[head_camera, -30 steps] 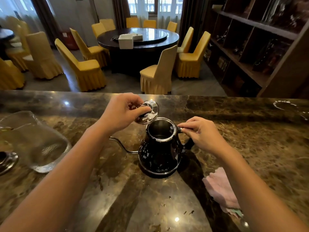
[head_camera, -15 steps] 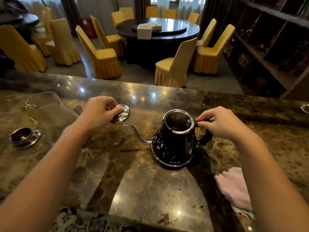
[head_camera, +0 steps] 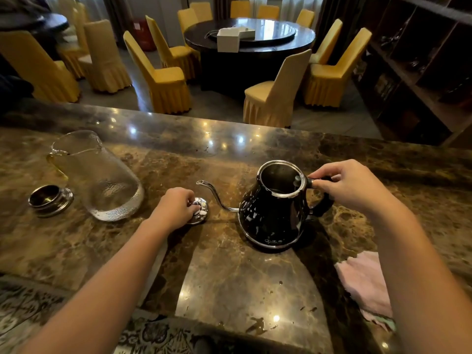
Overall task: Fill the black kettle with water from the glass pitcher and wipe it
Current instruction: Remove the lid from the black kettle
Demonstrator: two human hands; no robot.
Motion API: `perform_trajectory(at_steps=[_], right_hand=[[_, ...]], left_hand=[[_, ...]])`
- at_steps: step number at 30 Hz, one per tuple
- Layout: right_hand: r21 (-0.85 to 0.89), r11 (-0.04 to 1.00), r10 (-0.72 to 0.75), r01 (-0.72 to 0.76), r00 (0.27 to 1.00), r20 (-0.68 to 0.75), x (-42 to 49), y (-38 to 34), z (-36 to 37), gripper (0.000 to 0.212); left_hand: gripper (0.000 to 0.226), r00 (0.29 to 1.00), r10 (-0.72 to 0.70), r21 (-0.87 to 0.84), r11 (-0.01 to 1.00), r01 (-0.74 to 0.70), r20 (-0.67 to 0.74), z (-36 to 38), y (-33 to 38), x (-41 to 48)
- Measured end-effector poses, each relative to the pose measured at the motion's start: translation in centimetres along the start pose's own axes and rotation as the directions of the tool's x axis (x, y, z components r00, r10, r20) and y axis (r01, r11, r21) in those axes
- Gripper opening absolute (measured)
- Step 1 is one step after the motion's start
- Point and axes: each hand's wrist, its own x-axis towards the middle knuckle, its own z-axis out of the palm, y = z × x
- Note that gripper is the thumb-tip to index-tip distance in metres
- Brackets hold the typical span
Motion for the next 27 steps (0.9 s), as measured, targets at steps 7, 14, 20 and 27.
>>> perform_trajectory(at_steps=[7, 14, 20, 27], right_hand=[[-0.018, 0.999, 0.027, -0.027, 1.0, -0.003, -0.3, -0.5, -0.1, 0.012], [-0.127, 0.962, -0.256, 0.241, 0.959, -0.12, 0.4, -8.2, -1.4, 0.032], [0.049, 0.819, -0.57, 0.572, 0.82, -0.052, 1.0, -20.8, 9.1, 0.039], [0.243, 0.855, -0.513, 0.457, 0.811, 0.279, 2.3, -24.8, 20.8, 0.042]], left_hand=[[0.023, 0.999, -0.034, 0.027, 0.999, 0.033, 0.036, -0.8, 0.7, -0.2], [0.019, 1.0, -0.011, -0.021, 1.0, 0.011, -0.015, -8.5, 1.7, -1.5], [0.02, 0.957, -0.037, -0.011, 0.999, 0.035, -0.287, -15.3, -0.4, -5.3], [0.017, 0.806, -0.245, -0.126, 0.969, 0.211, -0.538, -19.5, -9.0, -10.2]])
